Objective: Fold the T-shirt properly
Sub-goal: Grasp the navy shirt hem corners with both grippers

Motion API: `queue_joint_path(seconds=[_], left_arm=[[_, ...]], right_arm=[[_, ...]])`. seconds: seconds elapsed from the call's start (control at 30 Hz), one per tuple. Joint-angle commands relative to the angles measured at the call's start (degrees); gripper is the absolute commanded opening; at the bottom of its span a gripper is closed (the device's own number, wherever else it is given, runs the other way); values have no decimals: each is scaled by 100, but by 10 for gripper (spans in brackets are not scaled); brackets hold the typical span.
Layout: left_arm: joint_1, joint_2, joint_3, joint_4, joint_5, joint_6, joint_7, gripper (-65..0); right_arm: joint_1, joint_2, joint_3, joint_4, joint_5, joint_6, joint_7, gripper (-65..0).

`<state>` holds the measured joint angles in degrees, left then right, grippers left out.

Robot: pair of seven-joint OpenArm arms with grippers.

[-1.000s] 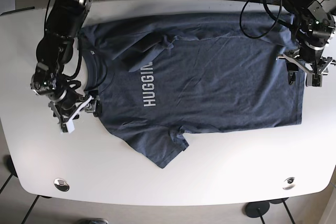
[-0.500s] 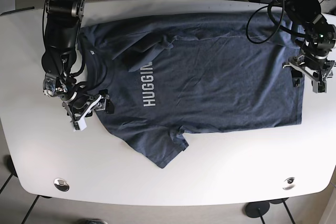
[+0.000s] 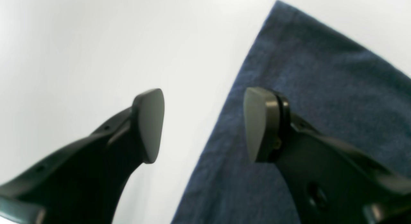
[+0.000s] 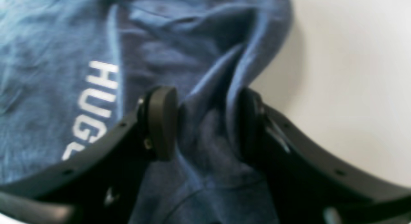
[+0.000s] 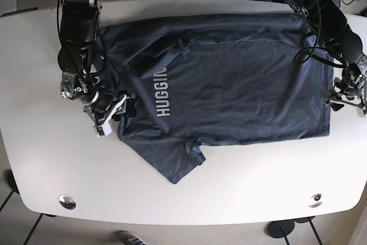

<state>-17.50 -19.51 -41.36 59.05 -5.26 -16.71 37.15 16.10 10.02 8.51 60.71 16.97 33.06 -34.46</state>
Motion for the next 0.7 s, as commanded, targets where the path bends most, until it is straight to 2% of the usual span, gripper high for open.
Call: queue_joint_path(seconds=[0.03, 0.1, 0.13, 0.2, 0.3, 0.4, 0.43, 0.47, 0.53, 0.57, 0.63, 0.7], left_arm=[[-189, -225, 343, -300, -50, -30, -202, -279], [-206, -234, 563, -590, -59, -382, -273, -279], [-206, -251, 563, -705, -59, -663, -273, -279], [-215, -234, 563, -880, -50, -1111, -273, -279], [-215, -225, 572, -1135, -33, -1402, -246, -279], [-189, -216, 572, -1294, -41, -1648, -238, -294], [-189, -216, 572, -1294, -41, -1736, -238, -338], [-189, -216, 572, -1302, -41, -1806, -246, -411], [-189, -216, 572, -1382, -24, -1841, -273, -611], [-189, -216, 572, -1390, -15, -1832, -273, -650], [-189, -216, 563, -1302, -50, -1876, -273, -639], [-171, -199, 545, -713, -50, -2026, -229, -644]], right_arm=[[65, 48, -3, 44, -49, -14, -128, -482], [83, 48, -12, 44, -49, -14, -128, -602], [91, 48, -12, 44, -49, -14, -128, -633], [91, 48, -3, 44, -49, -14, -128, -628], [74, 48, 6, 193, -14, -40, -128, -629], [56, 48, 6, 342, -14, -348, -128, -629], [56, 48, 6, 360, -14, -383, -128, -629], [56, 48, 6, 369, -14, -383, -128, -629], [56, 48, 6, 369, -14, -383, -128, -629], [56, 48, 6, 369, -14, -383, -119, -629], [56, 40, 6, 369, -14, -383, -110, -629], [56, 31, -3, 378, -14, -383, -110, -631]])
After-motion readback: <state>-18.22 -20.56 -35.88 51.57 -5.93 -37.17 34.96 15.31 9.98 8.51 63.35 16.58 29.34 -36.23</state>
